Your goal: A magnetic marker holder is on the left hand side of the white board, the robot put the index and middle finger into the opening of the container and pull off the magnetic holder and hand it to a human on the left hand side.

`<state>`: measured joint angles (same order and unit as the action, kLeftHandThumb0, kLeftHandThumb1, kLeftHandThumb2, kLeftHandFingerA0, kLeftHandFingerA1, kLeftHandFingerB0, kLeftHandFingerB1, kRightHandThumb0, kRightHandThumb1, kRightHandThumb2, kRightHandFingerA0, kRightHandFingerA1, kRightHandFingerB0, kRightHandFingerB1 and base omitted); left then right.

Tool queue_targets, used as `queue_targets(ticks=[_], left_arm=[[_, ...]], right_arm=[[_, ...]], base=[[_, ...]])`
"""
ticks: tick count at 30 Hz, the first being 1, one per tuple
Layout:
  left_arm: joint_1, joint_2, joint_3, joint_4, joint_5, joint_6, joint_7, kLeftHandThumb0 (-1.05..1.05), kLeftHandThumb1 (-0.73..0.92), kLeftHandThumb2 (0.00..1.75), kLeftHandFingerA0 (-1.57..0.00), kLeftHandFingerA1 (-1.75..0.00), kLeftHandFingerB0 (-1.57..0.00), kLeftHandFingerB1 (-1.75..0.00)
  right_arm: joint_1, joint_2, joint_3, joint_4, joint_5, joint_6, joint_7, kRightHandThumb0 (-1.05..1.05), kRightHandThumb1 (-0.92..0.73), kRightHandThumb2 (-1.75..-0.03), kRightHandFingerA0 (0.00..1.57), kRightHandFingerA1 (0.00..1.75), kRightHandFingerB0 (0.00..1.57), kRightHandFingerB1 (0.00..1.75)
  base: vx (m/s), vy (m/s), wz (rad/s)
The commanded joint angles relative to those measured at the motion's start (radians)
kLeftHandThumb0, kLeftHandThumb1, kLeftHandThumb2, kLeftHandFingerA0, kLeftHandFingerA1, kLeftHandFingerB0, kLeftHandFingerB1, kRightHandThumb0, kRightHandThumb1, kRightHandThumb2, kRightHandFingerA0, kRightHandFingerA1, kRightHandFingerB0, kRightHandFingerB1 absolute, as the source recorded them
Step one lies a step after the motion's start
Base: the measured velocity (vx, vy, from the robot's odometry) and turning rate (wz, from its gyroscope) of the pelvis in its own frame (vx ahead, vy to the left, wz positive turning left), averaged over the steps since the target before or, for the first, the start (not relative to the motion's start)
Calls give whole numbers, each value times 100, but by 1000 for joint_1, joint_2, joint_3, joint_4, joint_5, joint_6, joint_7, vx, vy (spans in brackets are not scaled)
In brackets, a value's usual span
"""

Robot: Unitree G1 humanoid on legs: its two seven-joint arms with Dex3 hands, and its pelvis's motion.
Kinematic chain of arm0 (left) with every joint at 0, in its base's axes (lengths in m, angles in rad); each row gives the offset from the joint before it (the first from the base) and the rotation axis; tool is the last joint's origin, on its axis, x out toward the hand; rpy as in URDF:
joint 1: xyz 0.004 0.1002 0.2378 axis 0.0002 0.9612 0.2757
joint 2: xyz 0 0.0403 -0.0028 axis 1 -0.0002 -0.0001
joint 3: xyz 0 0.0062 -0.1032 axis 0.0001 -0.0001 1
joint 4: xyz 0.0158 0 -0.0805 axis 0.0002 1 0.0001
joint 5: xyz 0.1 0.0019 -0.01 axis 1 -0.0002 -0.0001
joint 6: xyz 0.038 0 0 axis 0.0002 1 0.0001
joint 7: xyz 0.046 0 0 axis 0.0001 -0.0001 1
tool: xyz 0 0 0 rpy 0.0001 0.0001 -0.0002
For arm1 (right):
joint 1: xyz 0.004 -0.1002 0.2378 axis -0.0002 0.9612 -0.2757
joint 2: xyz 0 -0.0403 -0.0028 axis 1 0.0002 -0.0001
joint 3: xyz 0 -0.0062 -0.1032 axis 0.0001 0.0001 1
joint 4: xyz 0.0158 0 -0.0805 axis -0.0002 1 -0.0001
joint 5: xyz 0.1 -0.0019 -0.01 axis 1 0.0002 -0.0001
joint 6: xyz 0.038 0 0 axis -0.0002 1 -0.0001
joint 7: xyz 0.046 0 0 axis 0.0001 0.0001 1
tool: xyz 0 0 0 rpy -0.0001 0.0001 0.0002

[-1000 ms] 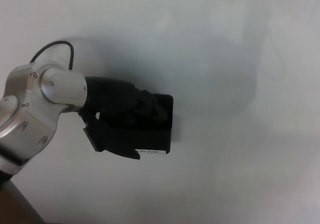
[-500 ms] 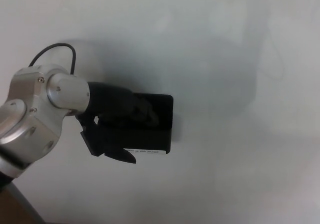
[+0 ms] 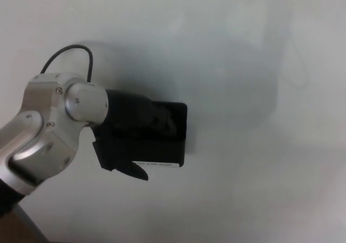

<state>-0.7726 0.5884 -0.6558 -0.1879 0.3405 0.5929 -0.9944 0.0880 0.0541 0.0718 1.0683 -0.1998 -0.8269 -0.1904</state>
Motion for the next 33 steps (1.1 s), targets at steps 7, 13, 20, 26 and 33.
queue_targets(ticks=[7,13,20,26,33], left_arm=[[-16,-7,-62,75,141,-99,48,-90,53,89,-30,-48,-5,-24],[-21,-16,-76,95,188,-115,52,-87,52,88,-26,-49,-5,-25],[-40,-32,-125,126,266,-132,35,-89,54,90,-27,-48,-5,-26],[-48,-55,-187,144,372,-157,62,-84,52,87,-35,-51,-7,-33],[-27,-91,-189,163,419,-177,95,-75,59,58,-63,-48,-19,-28]], right_arm=[[-9,-9,-6,0,6,7,-3,-44,-69,-61,81,49,58,43],[-11,-13,1,-2,-8,8,-18,-48,-65,-64,79,51,55,44],[-18,-7,-6,0,7,18,-5,-44,-69,-61,80,49,59,43],[-21,-12,2,-7,-9,13,-19,-42,-70,-61,80,49,60,44],[-27,-12,5,-8,-14,13,-22,-42,-69,-61,81,49,61,44]], base=[[0,0,0],[0,0,0],[0,0,0],[0,0,0],[0,0,0]])
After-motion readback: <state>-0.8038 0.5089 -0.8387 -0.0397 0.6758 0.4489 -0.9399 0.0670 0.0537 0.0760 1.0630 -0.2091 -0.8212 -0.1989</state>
